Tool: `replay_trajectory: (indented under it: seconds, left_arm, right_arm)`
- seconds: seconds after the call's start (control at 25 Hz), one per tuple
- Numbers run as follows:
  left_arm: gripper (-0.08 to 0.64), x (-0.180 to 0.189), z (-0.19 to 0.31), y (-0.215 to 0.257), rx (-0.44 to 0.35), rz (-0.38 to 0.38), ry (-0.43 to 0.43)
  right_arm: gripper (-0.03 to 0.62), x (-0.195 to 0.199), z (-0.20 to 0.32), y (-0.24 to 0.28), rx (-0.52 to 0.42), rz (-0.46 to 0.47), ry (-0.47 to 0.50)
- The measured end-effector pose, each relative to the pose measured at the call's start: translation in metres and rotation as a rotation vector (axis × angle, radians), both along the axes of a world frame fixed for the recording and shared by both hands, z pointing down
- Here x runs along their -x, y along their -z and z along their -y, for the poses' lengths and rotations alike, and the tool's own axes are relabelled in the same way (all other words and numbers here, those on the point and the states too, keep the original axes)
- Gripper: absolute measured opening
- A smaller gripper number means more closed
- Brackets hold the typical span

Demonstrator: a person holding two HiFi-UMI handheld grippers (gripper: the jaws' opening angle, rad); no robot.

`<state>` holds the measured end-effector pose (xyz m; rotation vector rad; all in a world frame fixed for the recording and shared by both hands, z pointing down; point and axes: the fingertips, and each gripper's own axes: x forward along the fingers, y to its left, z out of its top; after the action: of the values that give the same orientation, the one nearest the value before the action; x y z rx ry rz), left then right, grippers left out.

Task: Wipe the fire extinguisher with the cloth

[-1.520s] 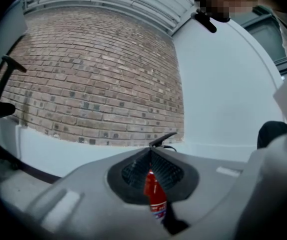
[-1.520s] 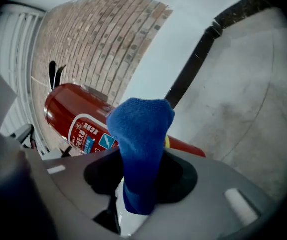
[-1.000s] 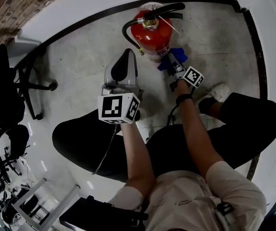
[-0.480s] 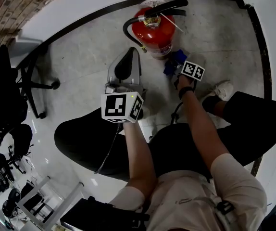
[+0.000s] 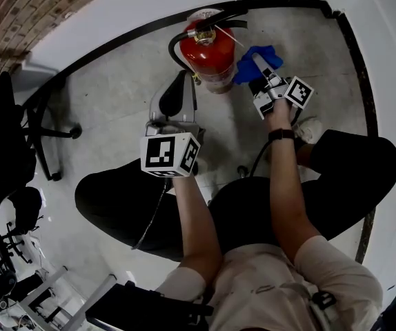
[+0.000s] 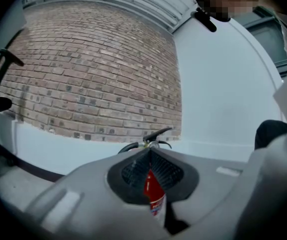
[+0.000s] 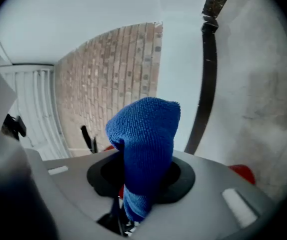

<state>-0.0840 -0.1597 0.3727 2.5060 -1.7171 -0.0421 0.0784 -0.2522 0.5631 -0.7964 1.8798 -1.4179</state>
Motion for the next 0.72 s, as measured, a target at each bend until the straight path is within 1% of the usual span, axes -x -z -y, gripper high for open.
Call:
replay_trajectory:
  seconds: [0.08,0.16,0.24,0.32,0.4,0.48,0.6,0.72]
  left_arm:
    - [0.003,-0.003,-0.003,0.005,-0.01,-0.001,-0.007]
    - [0.003,-0.003,-0.005,0.009,-0.02,0.0,-0.011]
    - [0.003,-0.002,-0.007,0.013,-0.03,-0.001,-0.008]
    - [0.003,0.0,-0.008,0.017,-0.038,-0.001,-0.001]
    - [0.003,0.0,-0.008,0.02,-0.042,0.004,0.004]
    - [0.003,0.001,-0.009,0.022,-0.043,0.009,0.006]
    - [0.003,0.006,-0.011,0.021,-0.043,0.011,0.011]
    - [0.003,0.008,-0.01,0.018,-0.038,-0.001,0.01]
  right_arm:
    - [0.101,-0.005,0.004,0.053,-0.113,0.134,0.007]
    - [0.1,-0.007,0.004,0.098,-0.202,0.25,0.017]
    - [0.098,0.002,0.001,0.132,-0.269,0.32,0.049]
    - [0.098,0.019,-0.004,0.154,-0.322,0.357,0.09]
    - [0.098,0.037,-0.008,0.16,-0.349,0.354,0.119]
    - [0.098,0.047,-0.009,0.156,-0.352,0.328,0.124]
    - [0.097,0.04,-0.006,0.136,-0.342,0.287,0.074]
    - [0.097,0.032,0.002,0.101,-0.312,0.213,0.025]
